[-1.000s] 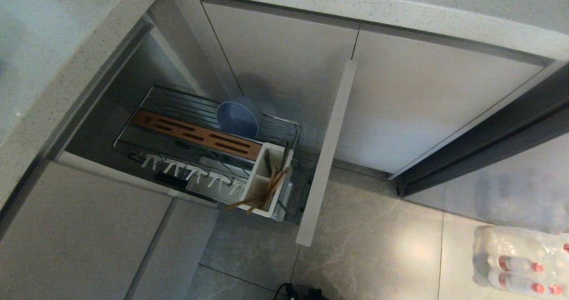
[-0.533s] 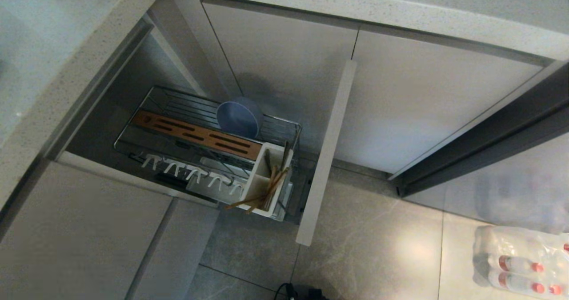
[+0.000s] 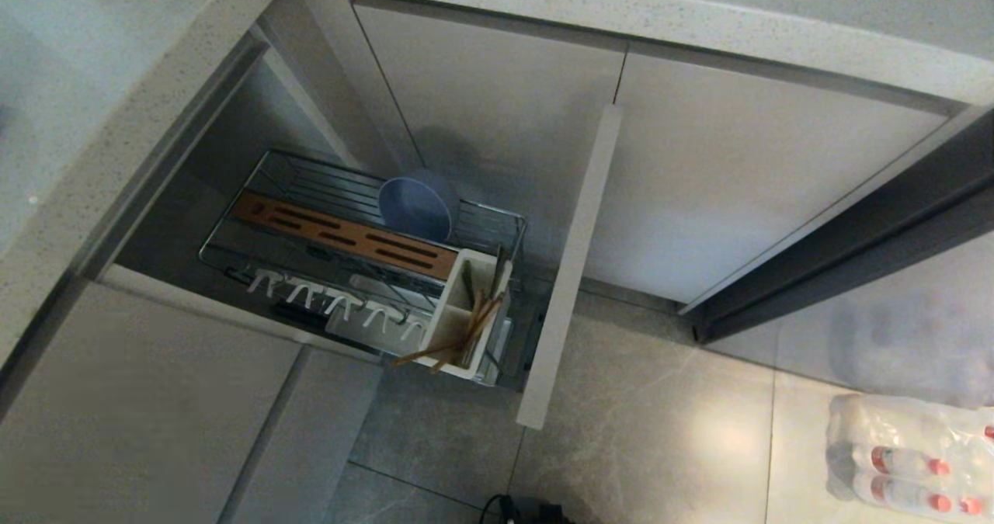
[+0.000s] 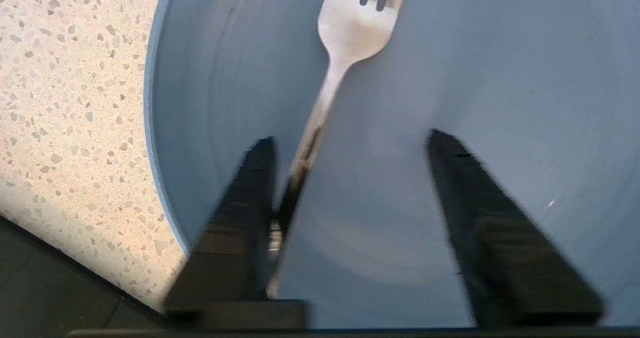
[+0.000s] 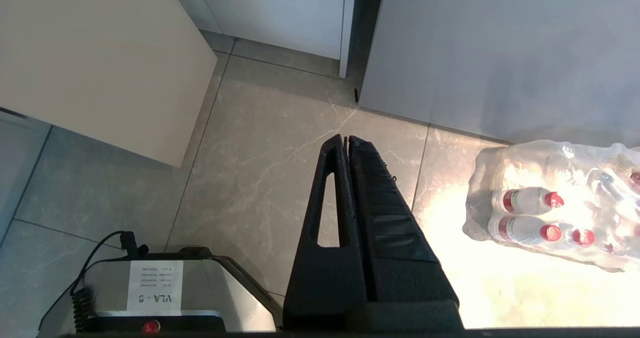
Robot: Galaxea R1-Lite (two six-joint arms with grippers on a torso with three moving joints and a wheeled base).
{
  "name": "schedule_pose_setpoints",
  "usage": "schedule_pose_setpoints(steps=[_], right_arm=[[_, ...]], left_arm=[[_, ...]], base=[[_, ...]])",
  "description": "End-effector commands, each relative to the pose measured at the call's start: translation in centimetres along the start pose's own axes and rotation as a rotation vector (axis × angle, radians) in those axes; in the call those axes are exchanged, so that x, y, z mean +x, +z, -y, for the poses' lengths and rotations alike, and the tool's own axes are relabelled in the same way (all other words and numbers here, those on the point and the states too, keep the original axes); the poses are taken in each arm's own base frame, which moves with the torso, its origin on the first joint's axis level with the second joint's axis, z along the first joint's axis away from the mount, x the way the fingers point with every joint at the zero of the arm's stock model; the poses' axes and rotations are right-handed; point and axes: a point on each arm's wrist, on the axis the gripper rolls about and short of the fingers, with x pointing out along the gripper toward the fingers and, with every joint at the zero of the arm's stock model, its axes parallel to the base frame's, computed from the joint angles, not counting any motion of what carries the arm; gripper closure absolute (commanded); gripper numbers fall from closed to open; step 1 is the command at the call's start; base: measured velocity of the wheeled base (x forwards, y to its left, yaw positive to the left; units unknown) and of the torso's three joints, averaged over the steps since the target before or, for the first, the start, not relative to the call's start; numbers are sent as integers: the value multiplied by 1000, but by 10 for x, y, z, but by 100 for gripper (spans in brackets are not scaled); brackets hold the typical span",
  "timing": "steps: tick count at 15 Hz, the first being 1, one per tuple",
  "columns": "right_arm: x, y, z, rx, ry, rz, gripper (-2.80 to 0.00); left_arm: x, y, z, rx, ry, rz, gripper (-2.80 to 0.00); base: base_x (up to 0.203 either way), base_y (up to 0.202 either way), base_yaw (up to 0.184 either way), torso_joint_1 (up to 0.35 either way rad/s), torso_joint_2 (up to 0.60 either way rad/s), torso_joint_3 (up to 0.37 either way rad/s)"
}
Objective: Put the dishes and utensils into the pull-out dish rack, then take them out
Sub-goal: Pick up the fork and place it in the cupboard
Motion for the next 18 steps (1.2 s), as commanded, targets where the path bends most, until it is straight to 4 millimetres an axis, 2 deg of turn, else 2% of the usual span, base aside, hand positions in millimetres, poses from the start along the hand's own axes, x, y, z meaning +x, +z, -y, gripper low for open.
schedule_pose_setpoints(steps=[1, 11, 15, 18], right_arm=[[0, 0, 0, 0, 0, 0, 0], [0, 0, 0, 0, 0, 0, 0], [0, 0, 0, 0, 0, 0, 0], [0, 0, 0, 0, 0, -1, 0]], left_arm=[[0, -1, 0, -4, -6, -3, 0], [-6, -1, 6, 1, -6, 5, 0], [-40, 12, 33, -19, 21, 105, 0], [-69, 14, 58, 1, 29, 172, 0]], base=[[0, 0, 0, 0, 0, 0], [0, 0, 0, 0, 0, 0], [0, 0, 0, 0, 0, 0], [0, 0, 0, 0, 0, 0]])
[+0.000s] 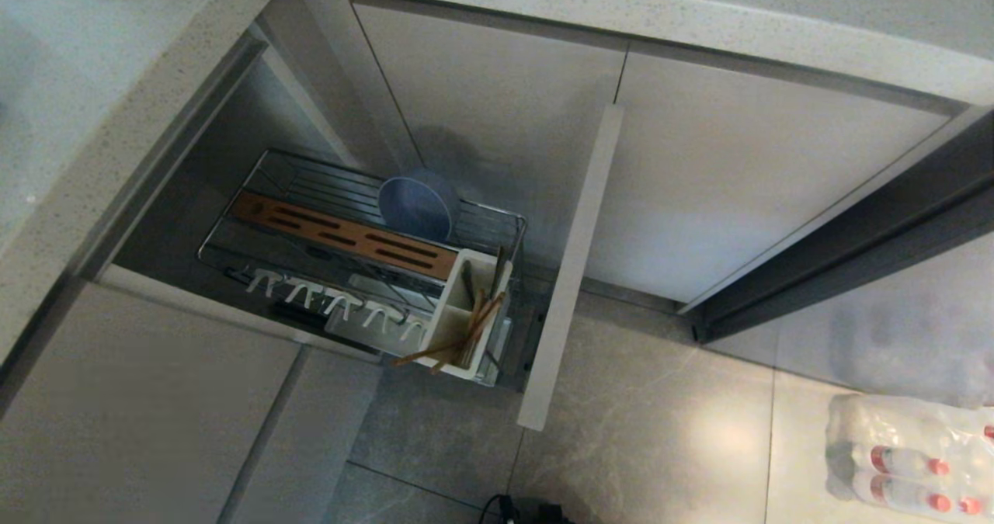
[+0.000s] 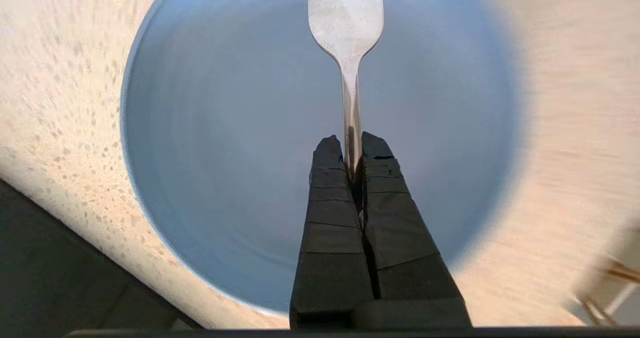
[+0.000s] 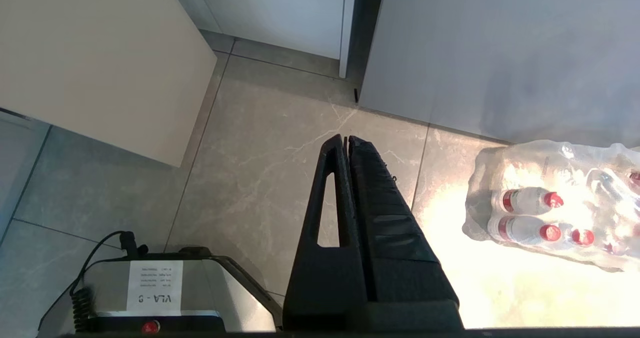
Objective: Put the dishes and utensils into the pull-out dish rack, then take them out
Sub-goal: Pick up the fork and place it in the cupboard
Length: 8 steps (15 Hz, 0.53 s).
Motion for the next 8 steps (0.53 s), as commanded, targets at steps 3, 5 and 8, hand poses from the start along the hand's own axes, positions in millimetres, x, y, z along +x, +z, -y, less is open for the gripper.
schedule_pose_setpoints(steps=[3, 5, 8], right_arm=[[0, 0, 0, 0, 0, -1, 0], [0, 0, 0, 0, 0, 0, 0], [0, 0, 0, 0, 0, 0, 0]], left_arm=[[-41, 3, 45, 85, -52, 93, 0], [-51, 2, 63, 98, -128, 116, 0], [-65, 0, 88, 118, -280, 140, 0]], base=[[0, 0, 0, 0, 0, 0], [0, 0, 0, 0, 0, 0], [0, 0, 0, 0, 0, 0]])
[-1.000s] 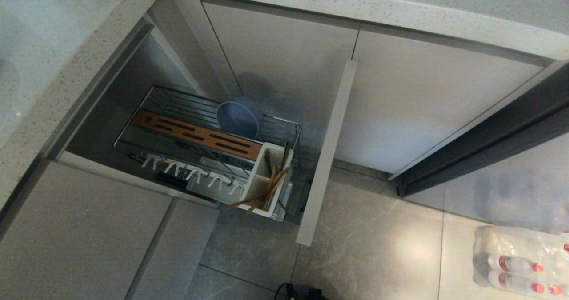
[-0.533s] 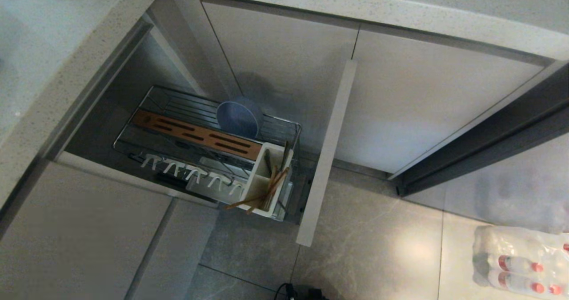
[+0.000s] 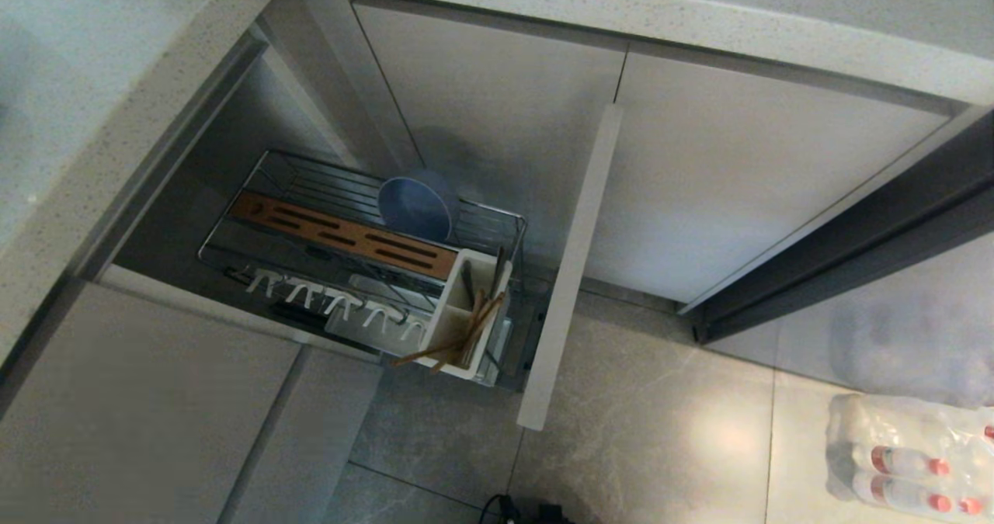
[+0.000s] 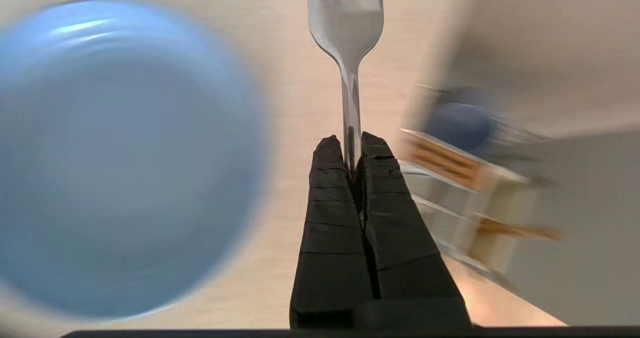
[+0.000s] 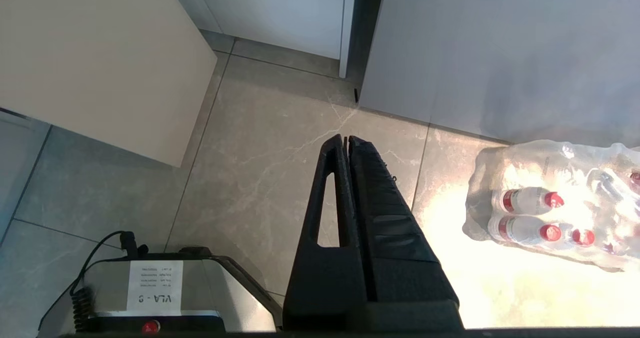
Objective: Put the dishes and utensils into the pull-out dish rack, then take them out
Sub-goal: Pick up the fork and place it in the cupboard
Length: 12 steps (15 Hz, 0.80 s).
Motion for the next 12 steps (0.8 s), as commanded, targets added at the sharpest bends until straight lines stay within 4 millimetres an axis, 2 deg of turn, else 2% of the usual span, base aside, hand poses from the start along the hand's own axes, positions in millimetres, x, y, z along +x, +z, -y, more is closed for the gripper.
schedule_pose_setpoints(steps=[1, 4, 7, 8, 12], right_arm=[[0, 0, 0, 0, 0, -1, 0], [0, 0, 0, 0, 0, 0, 0], [0, 0, 0, 0, 0, -1, 0], [0, 0, 0, 0, 0, 0, 0], [0, 0, 0, 0, 0, -1, 0]], left_arm=[[-13, 0, 20, 30, -97, 26, 0], [-24, -5, 39, 38, -274, 0, 0], [-31, -18, 50, 22, -443, -101, 0], [-29, -23, 51, 12, -483, -149, 0], [4, -36, 52, -39, -553, -347, 0]], base=[[0, 0, 0, 0, 0, 0], [0, 0, 0, 0, 0, 0], [0, 0, 0, 0, 0, 0], [0, 0, 0, 0, 0, 0], [0, 0, 0, 0, 0, 0]])
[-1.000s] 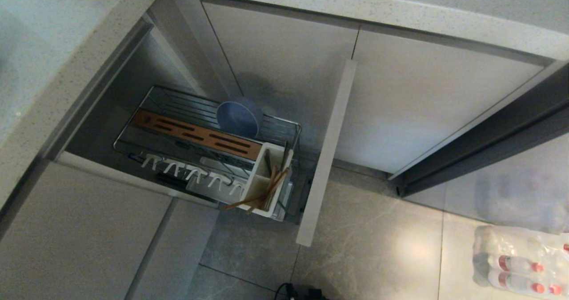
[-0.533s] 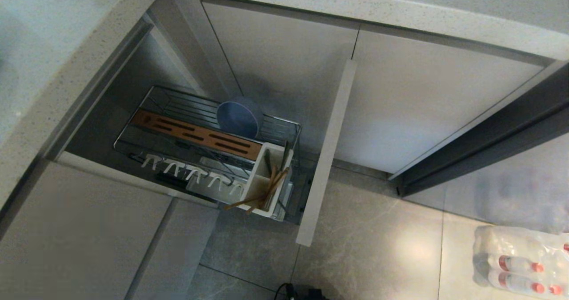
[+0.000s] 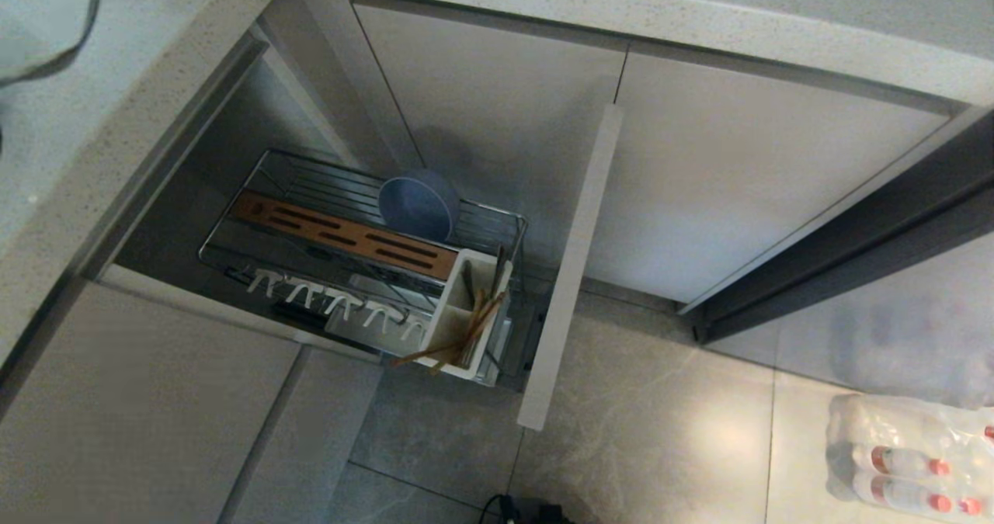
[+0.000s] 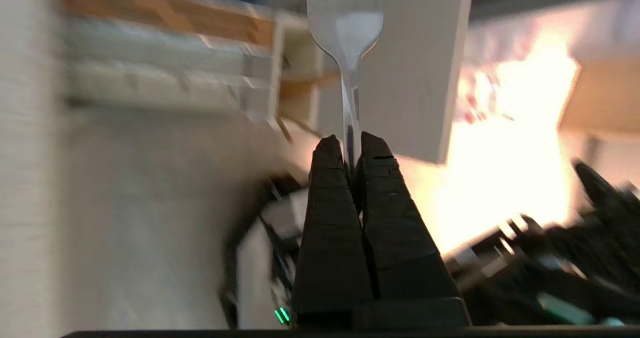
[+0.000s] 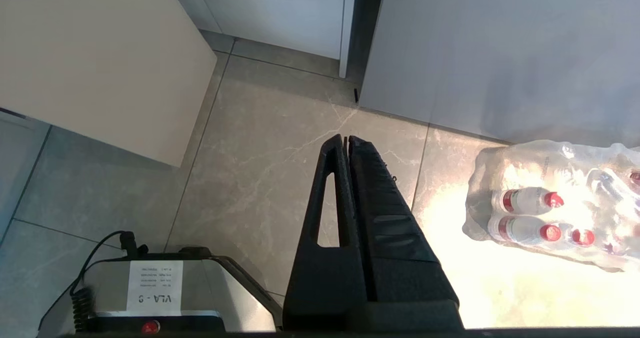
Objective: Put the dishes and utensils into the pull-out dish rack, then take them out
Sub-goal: Pick up the fork and place it in the cupboard
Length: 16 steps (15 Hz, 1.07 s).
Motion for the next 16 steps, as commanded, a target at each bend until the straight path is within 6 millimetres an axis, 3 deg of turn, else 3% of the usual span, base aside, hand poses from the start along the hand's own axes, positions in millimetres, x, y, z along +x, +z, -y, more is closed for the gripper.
schedule_pose_setpoints(steps=[1, 7, 12, 16], right_arm=[[0, 0, 0, 0, 0, -1, 0], [0, 0, 0, 0, 0, -1, 0], [0, 0, 0, 0, 0, 0, 0], [0, 0, 0, 0, 0, -1, 0]], left_arm=[[18, 2, -10, -40, -32, -79, 0], [77, -2, -32, -153, -118, -357, 0], [146, -3, -57, -224, -150, -544, 0], [198, -7, -38, -199, -234, -674, 0]], base=[[0, 0, 0, 0, 0, 0], [0, 0, 0, 0, 0, 0], [0, 0, 0, 0, 0, 0], [0, 0, 0, 0, 0, 0]])
